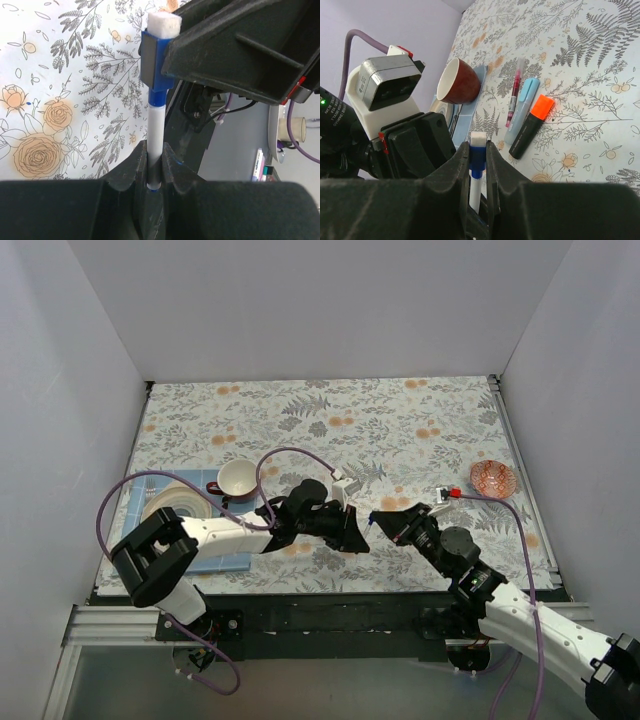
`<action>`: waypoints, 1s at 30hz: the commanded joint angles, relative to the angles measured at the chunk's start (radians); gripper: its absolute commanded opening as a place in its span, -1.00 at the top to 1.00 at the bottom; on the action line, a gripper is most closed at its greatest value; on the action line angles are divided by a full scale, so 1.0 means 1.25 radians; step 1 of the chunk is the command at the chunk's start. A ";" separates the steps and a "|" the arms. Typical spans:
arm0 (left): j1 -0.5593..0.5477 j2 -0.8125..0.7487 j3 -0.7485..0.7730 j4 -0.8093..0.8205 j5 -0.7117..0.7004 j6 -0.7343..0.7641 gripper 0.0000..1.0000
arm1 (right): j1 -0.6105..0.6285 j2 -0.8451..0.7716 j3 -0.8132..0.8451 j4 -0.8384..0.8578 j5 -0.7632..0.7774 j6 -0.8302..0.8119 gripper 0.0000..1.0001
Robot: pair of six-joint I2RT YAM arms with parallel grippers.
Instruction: Insert the pens into the pen caps
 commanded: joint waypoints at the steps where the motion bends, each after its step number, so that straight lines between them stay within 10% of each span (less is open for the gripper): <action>1: 0.035 0.000 0.112 0.142 -0.181 0.010 1.00 | 0.096 0.007 -0.029 -0.095 -0.205 0.019 0.97; 21: 0.036 -0.036 0.057 0.076 -0.141 0.043 1.00 | 0.158 -0.036 0.165 -0.249 0.059 -0.049 0.97; 25: 0.035 -0.082 -0.014 0.071 -0.167 0.016 1.00 | 0.158 -0.053 0.261 -0.322 0.136 -0.114 0.17; 30: -0.001 -0.082 -0.013 0.001 -0.312 0.027 1.00 | 0.158 -0.082 0.286 -0.408 0.102 -0.112 -0.02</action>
